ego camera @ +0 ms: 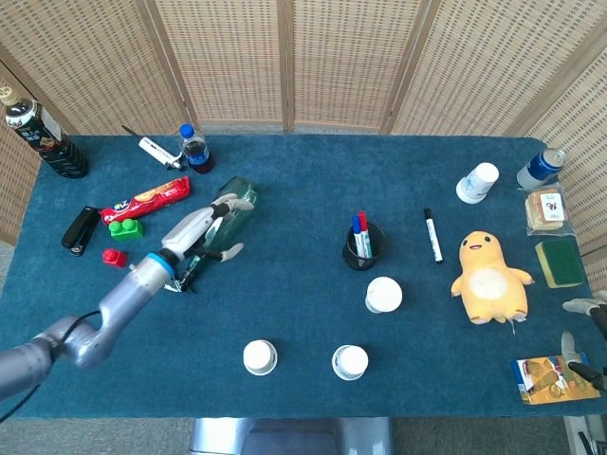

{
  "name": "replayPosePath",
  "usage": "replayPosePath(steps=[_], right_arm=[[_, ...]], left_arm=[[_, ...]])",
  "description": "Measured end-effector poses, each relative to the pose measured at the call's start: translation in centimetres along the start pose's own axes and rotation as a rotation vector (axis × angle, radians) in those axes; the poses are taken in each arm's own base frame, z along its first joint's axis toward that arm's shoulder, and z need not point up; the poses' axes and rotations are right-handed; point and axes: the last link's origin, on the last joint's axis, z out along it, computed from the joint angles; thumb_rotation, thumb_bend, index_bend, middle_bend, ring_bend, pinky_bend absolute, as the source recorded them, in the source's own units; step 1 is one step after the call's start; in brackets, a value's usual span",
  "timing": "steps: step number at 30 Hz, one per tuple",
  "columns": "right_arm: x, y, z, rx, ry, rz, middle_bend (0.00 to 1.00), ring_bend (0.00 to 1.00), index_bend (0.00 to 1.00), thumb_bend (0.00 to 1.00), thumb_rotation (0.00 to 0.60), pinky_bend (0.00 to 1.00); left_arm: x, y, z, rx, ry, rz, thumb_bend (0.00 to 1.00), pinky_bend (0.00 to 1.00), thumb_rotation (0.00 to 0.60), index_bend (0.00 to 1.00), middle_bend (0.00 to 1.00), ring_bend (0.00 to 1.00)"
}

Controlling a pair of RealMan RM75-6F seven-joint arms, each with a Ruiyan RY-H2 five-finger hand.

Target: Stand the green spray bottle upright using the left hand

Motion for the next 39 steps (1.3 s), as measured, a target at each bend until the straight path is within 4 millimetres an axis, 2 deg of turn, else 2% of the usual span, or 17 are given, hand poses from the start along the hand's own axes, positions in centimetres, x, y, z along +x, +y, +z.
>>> replayPosePath(steps=[3, 7, 12, 18, 24, 28, 39], right_arm=[[-0.1, -0.2, 0.2, 0.007, -0.004, -0.001, 0.35, 0.17, 0.35, 0.51, 0.600, 0.25], [-0.2, -0.5, 0.4, 0.017, -0.007, -0.004, 0.35, 0.17, 0.35, 0.51, 0.600, 0.25], [-0.2, -0.9, 0.6, 0.025, -0.010, -0.008, 0.35, 0.17, 0.35, 0.51, 0.600, 0.25], [-0.2, -1.2, 0.7, 0.029, -0.016, -0.013, 0.35, 0.17, 0.35, 0.51, 0.600, 0.25], [-0.1, -1.3, 0.7, 0.030, -0.016, -0.021, 0.35, 0.17, 0.35, 0.51, 0.600, 0.25], [0.0, -1.5, 0.8, 0.033, -0.018, -0.022, 0.35, 0.17, 0.35, 0.51, 0.600, 0.25], [-0.2, -2.1, 1.0, 0.040, -0.023, -0.022, 0.35, 0.18, 0.35, 0.51, 0.600, 0.25]], left_arm=[[0.6, -1.1, -2.1, -0.017, -0.027, 0.216, 0.43, 0.04, 0.596, 0.02, 0.03, 0.00], [1.2, -2.5, -4.1, -0.024, -0.042, 0.442, 0.43, 0.00, 0.598, 0.00, 0.00, 0.00], [2.2, -4.6, -5.7, -0.028, -0.015, 0.726, 0.41, 0.00, 0.599, 0.00, 0.00, 0.00], [2.9, -6.6, -6.6, -0.063, 0.055, 0.952, 0.38, 0.00, 0.600, 0.00, 0.00, 0.00], [2.1, -8.2, -7.1, -0.126, 0.052, 1.107, 0.36, 0.00, 0.600, 0.00, 0.00, 0.00], [1.4, -8.9, -7.7, -0.159, 0.023, 1.133, 0.33, 0.00, 0.600, 0.00, 0.00, 0.00], [1.6, -10.0, -8.4, -0.216, 0.026, 1.282, 0.29, 0.00, 0.600, 0.00, 0.00, 0.00]])
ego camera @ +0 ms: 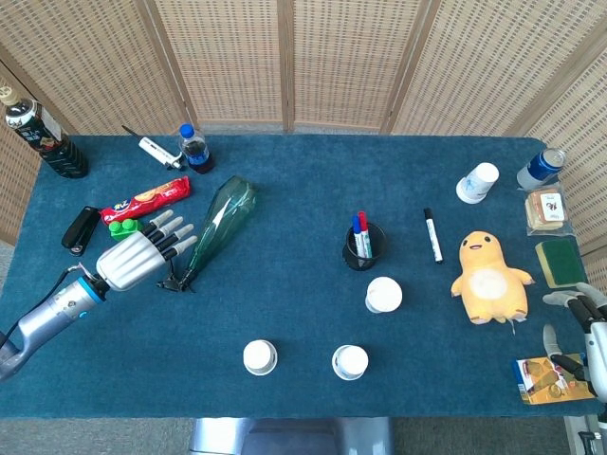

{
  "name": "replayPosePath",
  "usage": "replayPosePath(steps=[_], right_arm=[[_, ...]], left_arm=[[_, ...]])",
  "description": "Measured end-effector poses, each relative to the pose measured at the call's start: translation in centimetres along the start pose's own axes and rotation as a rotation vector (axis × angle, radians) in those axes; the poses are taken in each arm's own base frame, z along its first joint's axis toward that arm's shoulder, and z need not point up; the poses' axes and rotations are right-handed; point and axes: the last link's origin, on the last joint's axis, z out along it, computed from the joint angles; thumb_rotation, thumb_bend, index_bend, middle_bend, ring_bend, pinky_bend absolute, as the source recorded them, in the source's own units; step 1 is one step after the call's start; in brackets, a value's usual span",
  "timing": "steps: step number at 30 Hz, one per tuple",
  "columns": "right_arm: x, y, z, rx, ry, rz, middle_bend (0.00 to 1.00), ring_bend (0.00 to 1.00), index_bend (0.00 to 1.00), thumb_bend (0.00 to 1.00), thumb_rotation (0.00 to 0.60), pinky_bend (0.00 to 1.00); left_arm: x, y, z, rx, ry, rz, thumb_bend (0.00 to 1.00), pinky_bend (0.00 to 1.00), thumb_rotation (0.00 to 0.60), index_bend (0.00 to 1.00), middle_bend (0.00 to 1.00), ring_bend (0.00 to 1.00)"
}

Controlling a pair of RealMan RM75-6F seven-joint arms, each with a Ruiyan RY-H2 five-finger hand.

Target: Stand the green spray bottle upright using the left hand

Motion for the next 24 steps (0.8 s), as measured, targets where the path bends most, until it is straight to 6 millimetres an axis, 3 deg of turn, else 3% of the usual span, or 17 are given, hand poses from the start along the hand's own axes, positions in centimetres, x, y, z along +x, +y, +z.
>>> replayPosePath(steps=[11, 24], right_arm=[[0.3, -0.3, 0.0, 0.002, -0.001, 0.012, 0.35, 0.18, 0.35, 0.51, 0.600, 0.26], [0.7, -0.3, -0.2, -0.006, 0.005, 0.022, 0.35, 0.18, 0.36, 0.51, 0.600, 0.26]], left_arm=[[-1.7, 1.7, 1.4, -0.023, 0.023, 0.064, 0.28, 0.00, 0.600, 0.00, 0.00, 0.00], [-2.1, 3.3, 5.4, -0.023, 0.034, 0.077, 0.28, 0.00, 0.600, 0.00, 0.00, 0.00]])
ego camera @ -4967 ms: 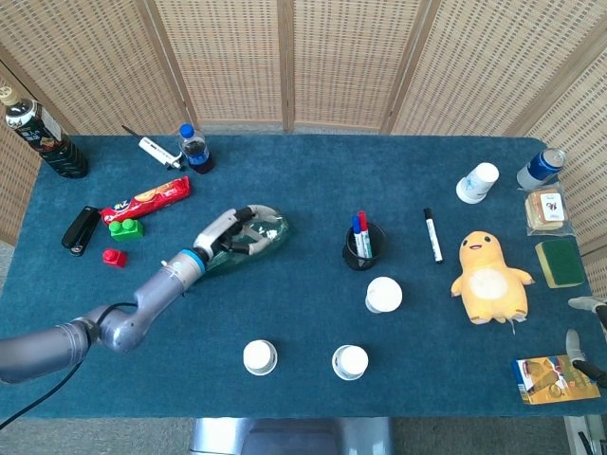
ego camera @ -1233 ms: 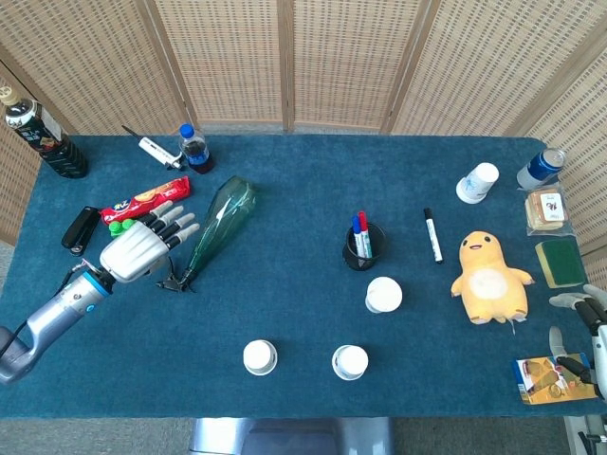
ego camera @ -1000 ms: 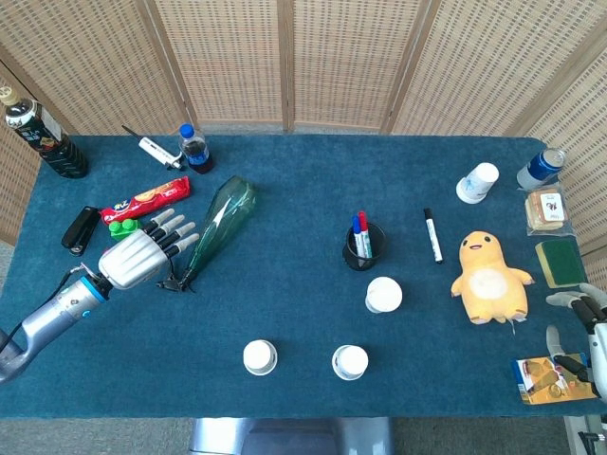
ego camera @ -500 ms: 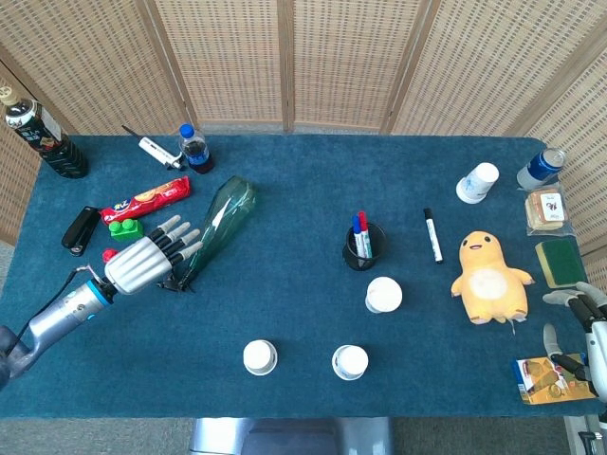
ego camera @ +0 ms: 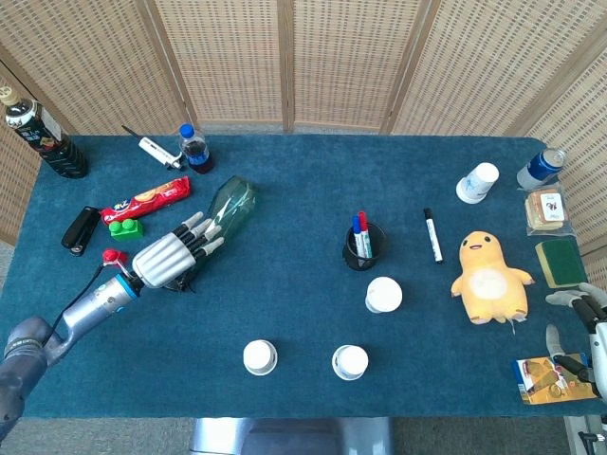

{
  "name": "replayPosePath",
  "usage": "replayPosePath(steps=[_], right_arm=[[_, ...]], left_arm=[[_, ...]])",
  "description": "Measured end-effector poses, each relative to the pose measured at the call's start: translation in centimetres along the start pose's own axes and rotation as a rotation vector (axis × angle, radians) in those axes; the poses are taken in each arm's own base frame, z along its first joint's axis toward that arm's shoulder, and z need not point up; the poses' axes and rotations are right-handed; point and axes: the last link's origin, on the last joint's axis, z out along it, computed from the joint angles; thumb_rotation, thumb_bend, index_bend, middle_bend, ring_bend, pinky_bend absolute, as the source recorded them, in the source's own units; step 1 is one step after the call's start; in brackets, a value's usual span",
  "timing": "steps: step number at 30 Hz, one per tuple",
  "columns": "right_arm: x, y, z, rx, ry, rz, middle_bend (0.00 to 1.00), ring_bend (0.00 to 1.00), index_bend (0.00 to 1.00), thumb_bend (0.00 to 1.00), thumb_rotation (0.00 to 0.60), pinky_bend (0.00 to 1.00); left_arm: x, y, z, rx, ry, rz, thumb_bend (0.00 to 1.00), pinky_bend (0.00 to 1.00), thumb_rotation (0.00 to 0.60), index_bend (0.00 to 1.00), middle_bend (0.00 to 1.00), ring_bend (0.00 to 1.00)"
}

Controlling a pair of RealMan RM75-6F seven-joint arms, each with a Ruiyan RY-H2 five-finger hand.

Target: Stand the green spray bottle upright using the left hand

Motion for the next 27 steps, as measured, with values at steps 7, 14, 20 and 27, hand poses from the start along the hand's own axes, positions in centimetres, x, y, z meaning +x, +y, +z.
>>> replayPosePath(steps=[7, 14, 20, 27], right_arm=[[0.2, 0.1, -0.2, -0.002, -0.001, 0.011, 0.35, 0.19, 0.36, 0.51, 0.600, 0.27], [0.2, 0.2, -0.4, -0.008, 0.002, 0.018, 0.35, 0.19, 0.36, 0.51, 0.600, 0.27], [0.3, 0.4, -0.6, -0.018, 0.004, 0.017, 0.35, 0.19, 0.36, 0.51, 0.600, 0.27], [0.5, 0.6, -0.8, -0.027, 0.011, 0.018, 0.35, 0.19, 0.36, 0.51, 0.600, 0.28]], left_arm=[[0.0, 1.0, 1.5, -0.022, 0.010, 0.030, 0.28, 0.00, 0.600, 0.00, 0.00, 0.00], [0.1, 1.8, 2.7, -0.022, 0.023, 0.038, 0.28, 0.00, 0.600, 0.00, 0.00, 0.00], [0.8, 2.7, 4.3, 0.013, 0.061, -0.029, 0.28, 0.00, 0.600, 0.00, 0.00, 0.00], [2.1, 3.9, 6.4, 0.044, 0.112, -0.136, 0.28, 0.00, 0.600, 0.00, 0.00, 0.00]])
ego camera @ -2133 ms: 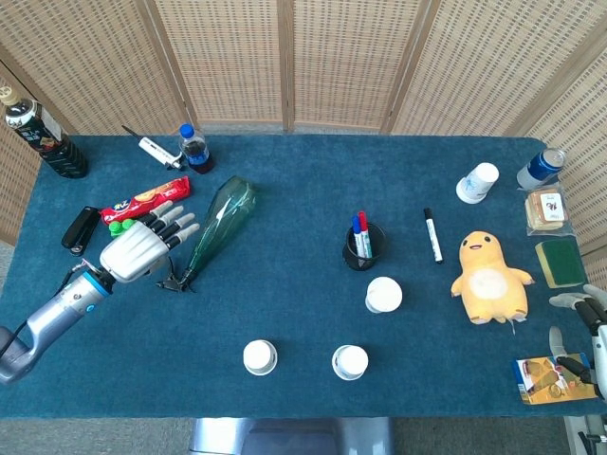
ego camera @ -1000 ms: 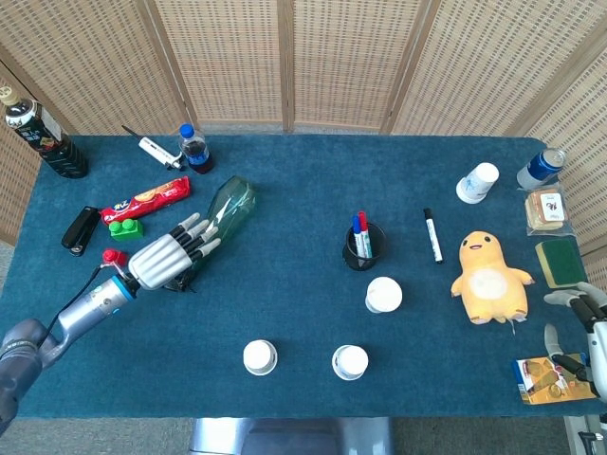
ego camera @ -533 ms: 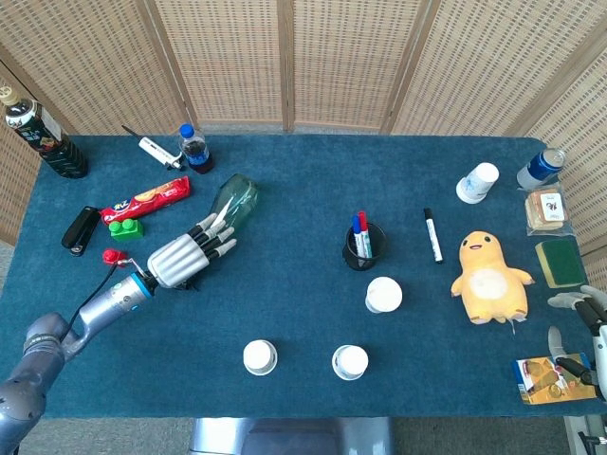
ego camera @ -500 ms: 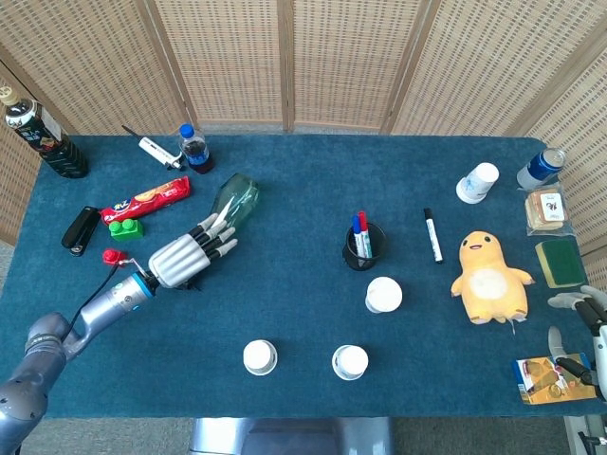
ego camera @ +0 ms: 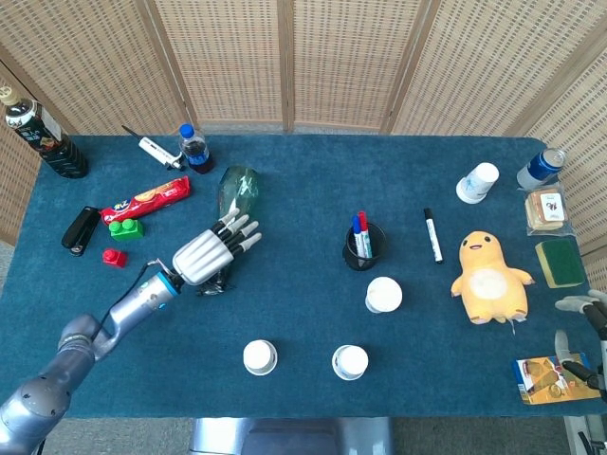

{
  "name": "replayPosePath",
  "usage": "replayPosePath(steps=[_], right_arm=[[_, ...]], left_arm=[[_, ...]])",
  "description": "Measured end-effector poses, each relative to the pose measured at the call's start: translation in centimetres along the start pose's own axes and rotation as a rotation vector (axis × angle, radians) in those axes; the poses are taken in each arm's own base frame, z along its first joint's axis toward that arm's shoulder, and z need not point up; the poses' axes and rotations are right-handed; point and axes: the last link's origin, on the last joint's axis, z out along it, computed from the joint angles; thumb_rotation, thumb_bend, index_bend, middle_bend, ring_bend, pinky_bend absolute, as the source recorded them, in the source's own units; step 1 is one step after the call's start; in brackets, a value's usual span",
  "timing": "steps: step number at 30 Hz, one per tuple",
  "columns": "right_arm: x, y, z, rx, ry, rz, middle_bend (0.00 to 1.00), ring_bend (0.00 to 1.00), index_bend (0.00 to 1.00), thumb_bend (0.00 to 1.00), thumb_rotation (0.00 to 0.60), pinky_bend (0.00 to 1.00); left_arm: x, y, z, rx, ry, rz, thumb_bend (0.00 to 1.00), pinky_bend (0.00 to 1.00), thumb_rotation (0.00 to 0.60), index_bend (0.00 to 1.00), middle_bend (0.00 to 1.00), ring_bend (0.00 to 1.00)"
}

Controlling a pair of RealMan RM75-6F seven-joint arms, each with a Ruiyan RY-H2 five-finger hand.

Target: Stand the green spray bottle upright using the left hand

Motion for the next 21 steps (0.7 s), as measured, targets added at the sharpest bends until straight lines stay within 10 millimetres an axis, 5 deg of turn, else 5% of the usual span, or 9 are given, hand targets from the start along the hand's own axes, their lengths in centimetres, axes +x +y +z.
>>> replayPosePath(steps=[11, 21], right_arm=[[0.2, 0.2, -0.5, -0.006, 0.011, 0.002, 0.35, 0.19, 0.36, 0.51, 0.600, 0.28], [-0.2, 0.0, -0.3, 0.003, 0.005, 0.012, 0.35, 0.19, 0.36, 0.51, 0.600, 0.28]], left_arm=[[2.9, 1.7, 3.1, 0.059, 0.109, -0.222, 0.28, 0.00, 0.600, 0.00, 0.00, 0.00], [5.9, -3.2, 0.8, -0.004, -0.066, -0.281, 0.28, 0.00, 0.600, 0.00, 0.00, 0.00]])
